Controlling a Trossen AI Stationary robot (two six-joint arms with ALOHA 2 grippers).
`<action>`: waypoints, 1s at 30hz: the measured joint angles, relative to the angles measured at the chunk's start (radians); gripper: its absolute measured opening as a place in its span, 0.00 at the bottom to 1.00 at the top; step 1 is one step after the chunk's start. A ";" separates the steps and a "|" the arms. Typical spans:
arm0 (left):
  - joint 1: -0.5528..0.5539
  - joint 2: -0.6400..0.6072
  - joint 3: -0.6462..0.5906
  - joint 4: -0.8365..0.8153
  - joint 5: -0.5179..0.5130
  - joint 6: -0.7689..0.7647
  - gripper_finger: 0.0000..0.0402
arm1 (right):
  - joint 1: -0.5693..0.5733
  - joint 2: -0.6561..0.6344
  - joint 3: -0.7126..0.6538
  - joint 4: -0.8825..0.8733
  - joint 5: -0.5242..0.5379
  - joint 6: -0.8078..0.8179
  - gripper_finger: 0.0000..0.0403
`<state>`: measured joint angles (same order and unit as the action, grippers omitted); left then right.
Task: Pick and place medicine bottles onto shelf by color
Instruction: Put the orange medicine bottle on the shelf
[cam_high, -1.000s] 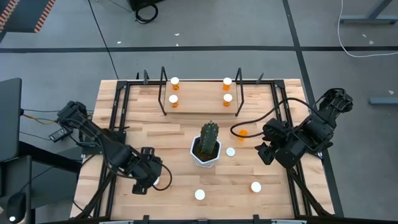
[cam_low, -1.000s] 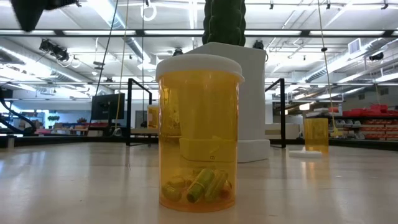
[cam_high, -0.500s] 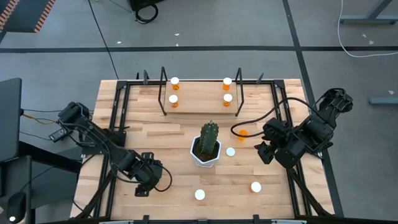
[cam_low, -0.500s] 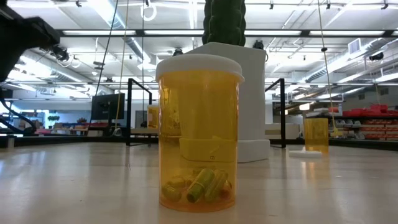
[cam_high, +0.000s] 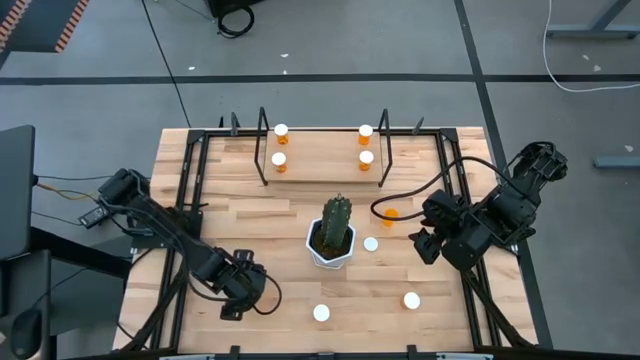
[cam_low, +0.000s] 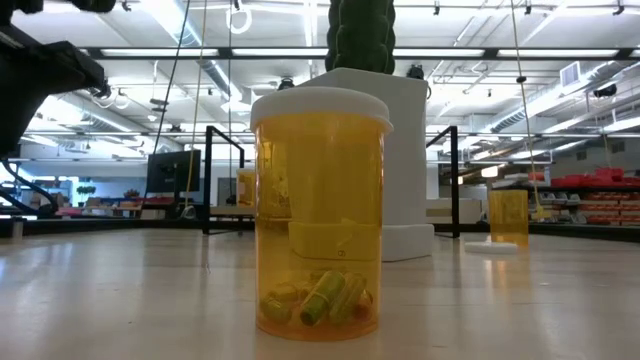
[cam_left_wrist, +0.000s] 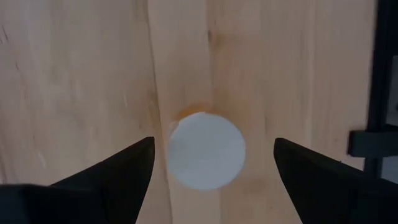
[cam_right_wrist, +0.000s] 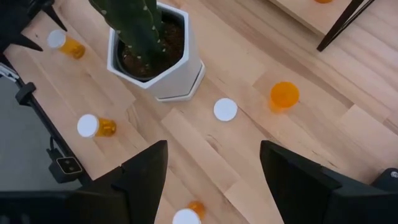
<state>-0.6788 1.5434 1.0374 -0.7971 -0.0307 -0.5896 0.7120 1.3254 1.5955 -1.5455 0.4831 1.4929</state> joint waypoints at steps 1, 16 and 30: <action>0.000 0.004 0.000 -0.004 0.000 0.000 0.83 | 0.000 0.000 0.000 0.000 0.000 0.000 0.65; 0.008 0.094 0.000 0.001 0.009 0.026 0.83 | 0.000 0.000 0.000 0.000 -0.002 0.000 0.65; 0.008 0.094 0.000 0.000 0.036 0.026 0.67 | 0.000 0.000 0.000 0.000 -0.002 0.000 0.65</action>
<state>-0.6704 1.6375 1.0374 -0.7968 0.0051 -0.5632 0.7120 1.3254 1.5955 -1.5459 0.4816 1.4926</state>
